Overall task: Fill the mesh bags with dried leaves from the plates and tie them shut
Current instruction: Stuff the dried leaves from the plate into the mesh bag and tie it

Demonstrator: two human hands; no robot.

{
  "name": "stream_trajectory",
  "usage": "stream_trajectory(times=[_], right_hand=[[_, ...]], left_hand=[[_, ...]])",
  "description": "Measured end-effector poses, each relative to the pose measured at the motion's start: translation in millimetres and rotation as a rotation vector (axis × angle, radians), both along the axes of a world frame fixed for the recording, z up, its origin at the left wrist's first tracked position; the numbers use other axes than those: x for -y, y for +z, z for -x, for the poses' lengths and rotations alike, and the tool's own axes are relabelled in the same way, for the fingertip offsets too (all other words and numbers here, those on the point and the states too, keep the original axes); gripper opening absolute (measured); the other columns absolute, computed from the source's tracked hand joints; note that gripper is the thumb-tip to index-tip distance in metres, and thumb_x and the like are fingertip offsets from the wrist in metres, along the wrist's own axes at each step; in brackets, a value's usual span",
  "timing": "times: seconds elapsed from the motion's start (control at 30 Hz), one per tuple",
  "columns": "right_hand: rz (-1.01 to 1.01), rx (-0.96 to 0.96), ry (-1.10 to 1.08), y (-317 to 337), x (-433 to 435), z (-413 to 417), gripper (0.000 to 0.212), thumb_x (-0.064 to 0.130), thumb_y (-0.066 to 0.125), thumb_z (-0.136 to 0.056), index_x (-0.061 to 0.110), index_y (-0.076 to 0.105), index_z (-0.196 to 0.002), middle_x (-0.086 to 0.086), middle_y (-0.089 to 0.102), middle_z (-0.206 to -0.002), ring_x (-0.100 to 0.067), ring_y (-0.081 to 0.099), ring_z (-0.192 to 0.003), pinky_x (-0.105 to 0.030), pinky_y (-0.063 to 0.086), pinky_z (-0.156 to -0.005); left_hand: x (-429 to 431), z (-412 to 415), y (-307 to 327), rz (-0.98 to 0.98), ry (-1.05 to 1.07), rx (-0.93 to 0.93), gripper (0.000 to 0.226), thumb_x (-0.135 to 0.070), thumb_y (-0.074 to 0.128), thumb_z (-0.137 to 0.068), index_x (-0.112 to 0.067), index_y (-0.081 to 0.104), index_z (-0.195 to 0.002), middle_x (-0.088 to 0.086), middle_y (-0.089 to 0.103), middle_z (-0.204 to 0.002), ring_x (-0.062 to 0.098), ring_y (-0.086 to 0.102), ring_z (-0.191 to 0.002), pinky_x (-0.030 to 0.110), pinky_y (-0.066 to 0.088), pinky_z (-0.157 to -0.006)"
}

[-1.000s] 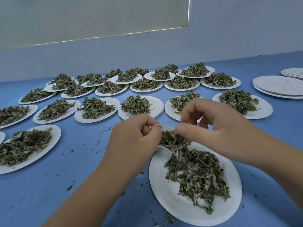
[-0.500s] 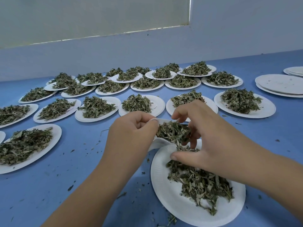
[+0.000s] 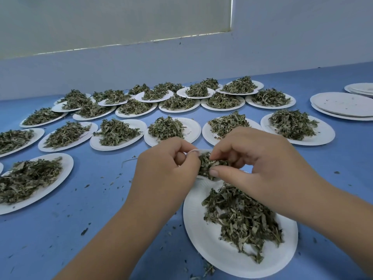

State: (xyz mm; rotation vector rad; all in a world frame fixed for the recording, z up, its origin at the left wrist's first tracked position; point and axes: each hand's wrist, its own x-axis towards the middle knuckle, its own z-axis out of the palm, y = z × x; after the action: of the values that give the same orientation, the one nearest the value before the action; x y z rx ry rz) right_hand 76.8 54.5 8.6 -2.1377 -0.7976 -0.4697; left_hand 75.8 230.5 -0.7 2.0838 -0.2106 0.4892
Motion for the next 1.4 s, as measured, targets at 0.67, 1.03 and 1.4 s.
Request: stream_trajectory(times=[0.67, 1.03, 1.4], right_hand=[[0.081, 0.0, -0.116, -1.6, -2.9, 2.7, 0.041, 0.023, 0.078, -0.075, 0.034, 0.059, -0.11, 0.016, 0.053, -0.087, -0.007, 0.057, -0.075, -0.017, 0.045, -0.07], [0.258, 0.185, -0.097, -4.4, -9.9, 4.9, 0.008, 0.012, 0.075, -0.081, 0.018, 0.072, -0.084, 0.006, 0.056, -0.077, -0.008, 0.051, -0.067, -0.022, 0.043, -0.059], [0.134, 0.164, -0.093, -2.4, -6.0, 5.6, 0.007, 0.017, 0.07, -0.079, 0.023, 0.069, -0.081, 0.013, 0.062, -0.076, -0.006, 0.053, -0.07, -0.018, 0.045, -0.065]], left_hand=[[3.6, 4.5, 0.6, -0.04, -0.067, 0.001, 0.018, -0.014, 0.062, -0.082, -0.023, 0.065, -0.066, 0.006, 0.048, -0.052, 0.005, 0.034, -0.044, 0.014, 0.031, -0.044], [4.1, 4.3, 0.1, -0.033, -0.111, -0.021, 0.018, -0.015, 0.066, -0.082, -0.024, 0.068, -0.068, 0.012, 0.052, -0.054, 0.004, 0.035, -0.043, 0.01, 0.029, -0.045], [4.4, 4.9, 1.7, -0.022, -0.118, 0.006, 0.017, -0.016, 0.065, -0.083, -0.024, 0.068, -0.069, 0.009, 0.051, -0.053, 0.005, 0.034, -0.043, 0.013, 0.029, -0.044]])
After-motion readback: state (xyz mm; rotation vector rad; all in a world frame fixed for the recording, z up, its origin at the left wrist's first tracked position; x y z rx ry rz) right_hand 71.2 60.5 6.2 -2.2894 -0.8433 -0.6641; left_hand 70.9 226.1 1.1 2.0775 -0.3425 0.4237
